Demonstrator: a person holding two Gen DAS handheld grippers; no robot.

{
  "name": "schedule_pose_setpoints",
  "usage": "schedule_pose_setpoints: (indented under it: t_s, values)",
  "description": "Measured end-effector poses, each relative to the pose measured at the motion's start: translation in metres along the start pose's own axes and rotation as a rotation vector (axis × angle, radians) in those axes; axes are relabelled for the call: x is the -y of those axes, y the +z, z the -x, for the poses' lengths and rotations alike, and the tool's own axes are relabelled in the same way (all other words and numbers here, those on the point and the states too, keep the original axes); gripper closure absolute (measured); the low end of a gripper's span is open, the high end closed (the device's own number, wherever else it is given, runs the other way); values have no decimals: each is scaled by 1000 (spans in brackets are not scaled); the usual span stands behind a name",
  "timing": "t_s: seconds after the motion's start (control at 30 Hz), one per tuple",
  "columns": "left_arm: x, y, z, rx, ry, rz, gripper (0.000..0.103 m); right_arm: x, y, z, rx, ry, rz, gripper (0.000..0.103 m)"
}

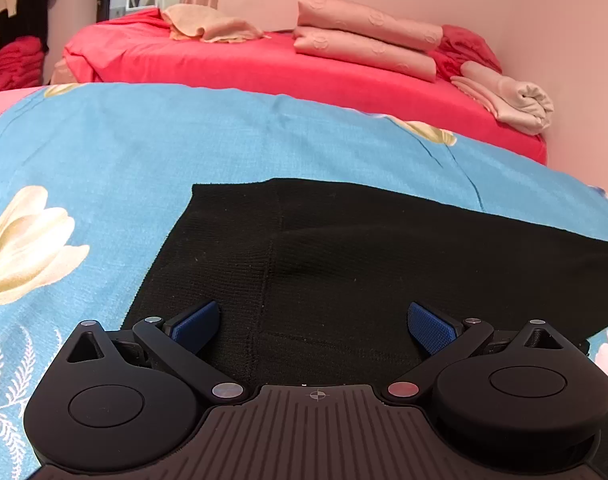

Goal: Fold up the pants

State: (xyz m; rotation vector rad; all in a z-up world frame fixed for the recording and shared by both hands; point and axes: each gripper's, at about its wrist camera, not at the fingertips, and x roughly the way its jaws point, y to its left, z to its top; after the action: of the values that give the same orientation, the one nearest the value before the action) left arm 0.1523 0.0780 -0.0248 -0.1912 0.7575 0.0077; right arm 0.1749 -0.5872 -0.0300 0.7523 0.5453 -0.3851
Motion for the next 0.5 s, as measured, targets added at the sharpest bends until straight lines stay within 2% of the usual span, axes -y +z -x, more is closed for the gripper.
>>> schedule_pose_setpoints:
  t_s: [0.03, 0.1, 0.17, 0.23, 0.37, 0.5]
  values:
    - [0, 0, 0, 0, 1, 0, 0, -2, -1, 2, 1, -8, 5, 78]
    - [1, 0, 0, -1, 4, -3, 0, -7, -3, 13, 32, -65, 17, 45]
    - [2, 0, -1, -3, 12, -10, 0, -14, -5, 28, 55, -111, 28, 25]
    - [4, 0, -2, -7, 19, -19, 0, -19, -10, 47, 48, -85, 59, 25]
    - [5, 2, 0, -12, 40, -18, 0, -28, -30, 95, -22, 23, 86, 25]
    - [12, 4, 13, -34, 119, -30, 0, -69, -76, 143, -110, 157, 317, 19]
